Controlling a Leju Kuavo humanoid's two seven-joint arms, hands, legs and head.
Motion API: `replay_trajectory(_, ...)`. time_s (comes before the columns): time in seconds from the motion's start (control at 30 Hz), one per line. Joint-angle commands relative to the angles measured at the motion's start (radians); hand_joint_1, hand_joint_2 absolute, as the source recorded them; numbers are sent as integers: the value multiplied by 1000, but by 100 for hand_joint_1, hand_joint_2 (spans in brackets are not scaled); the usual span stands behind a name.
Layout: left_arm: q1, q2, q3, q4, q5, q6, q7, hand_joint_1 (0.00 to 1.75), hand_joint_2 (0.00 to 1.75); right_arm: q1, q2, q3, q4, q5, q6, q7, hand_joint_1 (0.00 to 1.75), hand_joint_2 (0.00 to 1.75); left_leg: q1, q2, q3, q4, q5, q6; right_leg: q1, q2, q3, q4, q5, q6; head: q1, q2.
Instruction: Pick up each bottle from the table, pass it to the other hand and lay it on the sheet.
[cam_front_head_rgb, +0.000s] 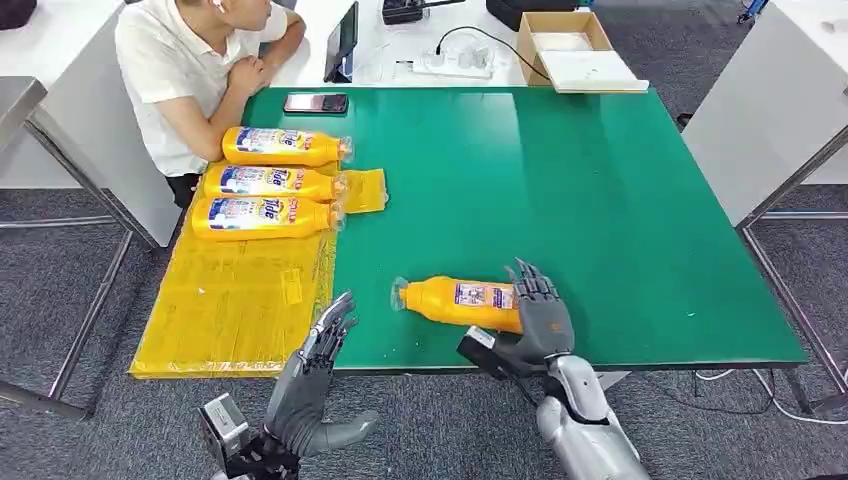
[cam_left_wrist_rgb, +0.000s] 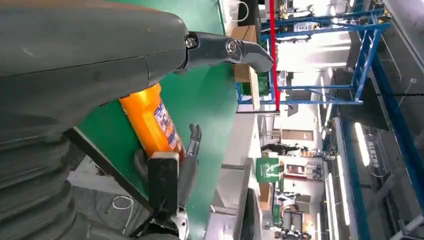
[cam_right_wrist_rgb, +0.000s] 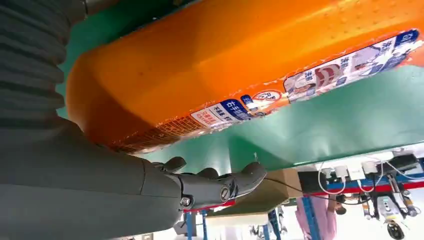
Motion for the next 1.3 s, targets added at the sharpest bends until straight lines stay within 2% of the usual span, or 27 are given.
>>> replay_trajectory(0.03, -32, 7, 17, 58, 81, -75, 48, 0, 175, -104, -26, 80, 116, -16, 152, 32, 0, 175, 0, 2, 2, -1, 0, -1, 0, 1, 2, -1, 0, -1, 0, 0)
replay_trajectory(0.1, -38, 13, 19, 69, 89, -86, 63, 0, 175, -129, -35, 93, 135, -49, 246, 33, 0, 175, 0, 2, 4, -1, 0, -1, 0, 1, 3, -1, 0, -1, 0, 0)
replay_trajectory(0.2, -42, 12, 26, 82, 91, -102, 76, 0, 175, -157, -57, 130, 153, -74, 319, 41, 0, 175, 0, 2, 4, -1, 0, -1, 0, 0, 3, -1, 0, -1, 0, 0)
replay_trajectory(0.37, -44, 13, 29, 85, 91, -104, 78, 0, 175, -165, -63, 135, 157, -85, 338, 42, 0, 175, 0, 2, 9, -2, 0, -1, 1, -1, 8, -2, 0, -2, 0, 0)
replay_trajectory(0.57, -56, 24, 35, 107, 98, -135, 107, 0, 175, -267, -139, 252, 216, -109, 496, 67, 0, 175, 0, 2, 11, -2, 0, -1, 0, 0, 10, -2, 1, -1, 0, 0)
replay_trajectory(0.67, -57, 24, 37, 110, 98, -135, 107, 0, 175, -275, -143, 253, 219, -113, 503, 65, 0, 175, 0, 2, 13, -2, 1, -1, 0, -1, 11, -2, 1, -2, 0, 0)
replay_trajectory(0.87, -67, 30, 39, 123, 101, -150, 125, 0, 175, -337, -181, 340, 252, -140, 572, 65, 0, 175, -1, 2, 13, -1, 1, 0, 0, 0, 12, -1, 1, -1, 0, 0)
replay_trajectory(1.3, -73, 34, 38, 122, 100, -154, 129, 0, 175, -347, -194, 367, 246, -153, 584, 56, 0, 175, 0, 0, 13, -2, 1, 0, 0, -1, 13, -2, 0, -1, 0, 0)
